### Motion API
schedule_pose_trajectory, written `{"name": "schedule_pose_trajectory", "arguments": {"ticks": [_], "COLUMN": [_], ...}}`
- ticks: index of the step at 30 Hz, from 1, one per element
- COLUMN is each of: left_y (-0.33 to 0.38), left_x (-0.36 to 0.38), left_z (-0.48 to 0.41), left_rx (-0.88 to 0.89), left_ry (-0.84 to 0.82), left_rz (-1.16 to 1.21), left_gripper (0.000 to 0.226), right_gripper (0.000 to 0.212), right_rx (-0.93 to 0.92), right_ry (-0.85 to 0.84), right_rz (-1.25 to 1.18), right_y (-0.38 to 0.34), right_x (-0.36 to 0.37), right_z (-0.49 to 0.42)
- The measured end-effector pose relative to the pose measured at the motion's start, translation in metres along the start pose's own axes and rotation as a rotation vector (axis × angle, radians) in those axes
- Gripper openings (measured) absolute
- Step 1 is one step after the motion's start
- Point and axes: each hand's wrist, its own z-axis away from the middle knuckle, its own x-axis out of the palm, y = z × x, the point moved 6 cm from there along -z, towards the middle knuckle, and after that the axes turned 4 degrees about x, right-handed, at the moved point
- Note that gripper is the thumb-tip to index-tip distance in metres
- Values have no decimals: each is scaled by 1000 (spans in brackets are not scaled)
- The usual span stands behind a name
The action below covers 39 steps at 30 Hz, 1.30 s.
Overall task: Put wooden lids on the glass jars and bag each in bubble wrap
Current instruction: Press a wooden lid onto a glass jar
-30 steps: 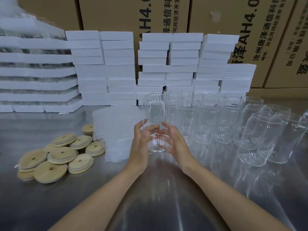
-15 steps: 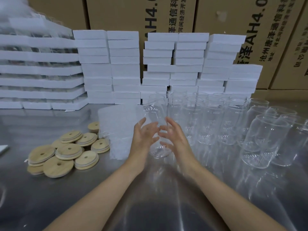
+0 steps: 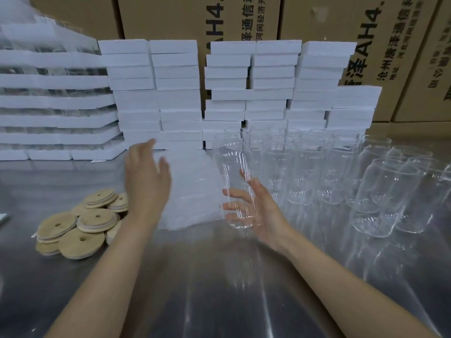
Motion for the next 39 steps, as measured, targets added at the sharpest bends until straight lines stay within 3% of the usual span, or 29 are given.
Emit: {"name": "schedule_pose_trajectory", "arguments": {"ticks": [2, 4, 6, 7, 13, 18, 23, 27, 34, 39], "left_y": [-42, -77, -92, -95, -96, -99, -106, -103, -99, -99], "left_x": [-8, -2, 8, 12, 15, 16, 19, 20, 13, 24], "left_z": [-2, 9, 22, 25, 20, 17, 17, 15, 7, 11], "left_rx": [-181, -383, -452, -432, -341, -363, -332, -295, -192, -206], "left_ry": [-54, -315, -559, -599, -463, -469, -524, -497, -233, -438], "left_rz": [-281, -494, -623, -657, -679, -681, -745, -731, -574, -662], "left_gripper": [39, 37, 41, 41, 27, 21, 34, 26, 18, 15], "right_gripper": [56, 59, 63, 65, 64, 64, 63, 65, 66, 70], "right_rx": [2, 2, 9, 16, 26, 36, 37, 42, 56, 64], "right_ry": [-6, -4, 0, -1, -25, -16, -10, 1, -14, -10], "right_rz": [-14, -13, -10, -8, 34, 30, 27, 10, 9, 5], "right_y": [3, 5, 7, 8, 12, 11, 10, 9, 11, 11], "right_x": [-1, -1, 0, 1, 5, 4, 4, 4, 5, 5], "right_z": [0, -1, -2, -2, 2, 0, 1, 1, 3, 3]}}
